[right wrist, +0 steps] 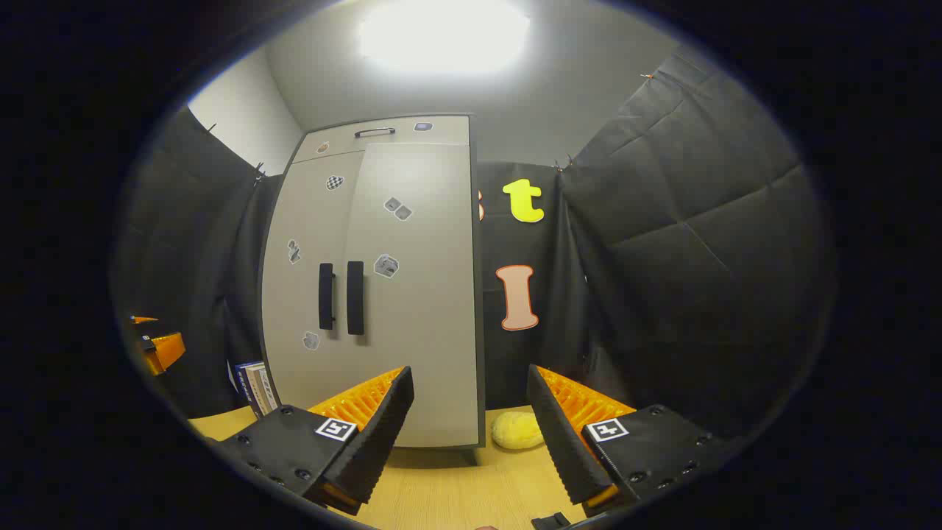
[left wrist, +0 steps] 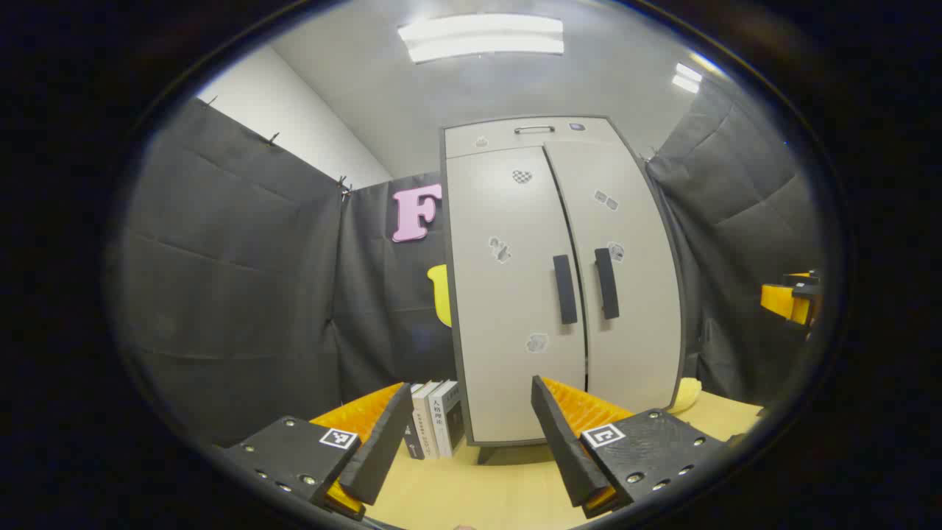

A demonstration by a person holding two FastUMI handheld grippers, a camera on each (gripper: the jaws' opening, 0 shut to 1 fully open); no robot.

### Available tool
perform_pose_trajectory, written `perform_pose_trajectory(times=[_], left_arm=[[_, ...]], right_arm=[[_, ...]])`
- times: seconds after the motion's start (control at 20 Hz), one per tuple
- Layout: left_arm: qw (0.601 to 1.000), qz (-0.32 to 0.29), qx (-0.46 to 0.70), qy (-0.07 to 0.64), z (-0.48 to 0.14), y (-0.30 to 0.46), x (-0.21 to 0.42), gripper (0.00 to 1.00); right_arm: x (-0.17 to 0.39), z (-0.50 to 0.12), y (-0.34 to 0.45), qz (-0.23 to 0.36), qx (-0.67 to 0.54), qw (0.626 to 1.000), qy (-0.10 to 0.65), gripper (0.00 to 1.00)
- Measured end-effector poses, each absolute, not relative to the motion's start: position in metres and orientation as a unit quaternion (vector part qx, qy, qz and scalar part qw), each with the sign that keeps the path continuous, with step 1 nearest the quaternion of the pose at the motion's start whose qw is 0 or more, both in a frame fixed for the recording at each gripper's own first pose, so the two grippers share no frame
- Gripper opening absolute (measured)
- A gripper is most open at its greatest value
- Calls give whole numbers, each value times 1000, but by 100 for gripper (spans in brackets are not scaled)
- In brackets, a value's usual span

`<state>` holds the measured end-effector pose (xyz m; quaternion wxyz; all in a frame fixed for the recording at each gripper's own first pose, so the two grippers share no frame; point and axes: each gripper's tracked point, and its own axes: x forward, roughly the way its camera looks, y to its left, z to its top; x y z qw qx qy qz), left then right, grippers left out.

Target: Open the right door of the double-door shoe cabinet with the right hand, and open the left door with the left hand.

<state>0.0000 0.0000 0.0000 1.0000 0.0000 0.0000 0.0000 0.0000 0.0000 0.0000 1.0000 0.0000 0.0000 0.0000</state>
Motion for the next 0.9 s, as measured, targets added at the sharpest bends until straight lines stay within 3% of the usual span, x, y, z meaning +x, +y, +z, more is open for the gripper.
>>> perform_pose_trajectory(times=[0.9], left_arm=[[1000,-3,4,3,-4,0,-2,94]], right_arm=[[-2,-3,5,6,-2,1000,8,97]])
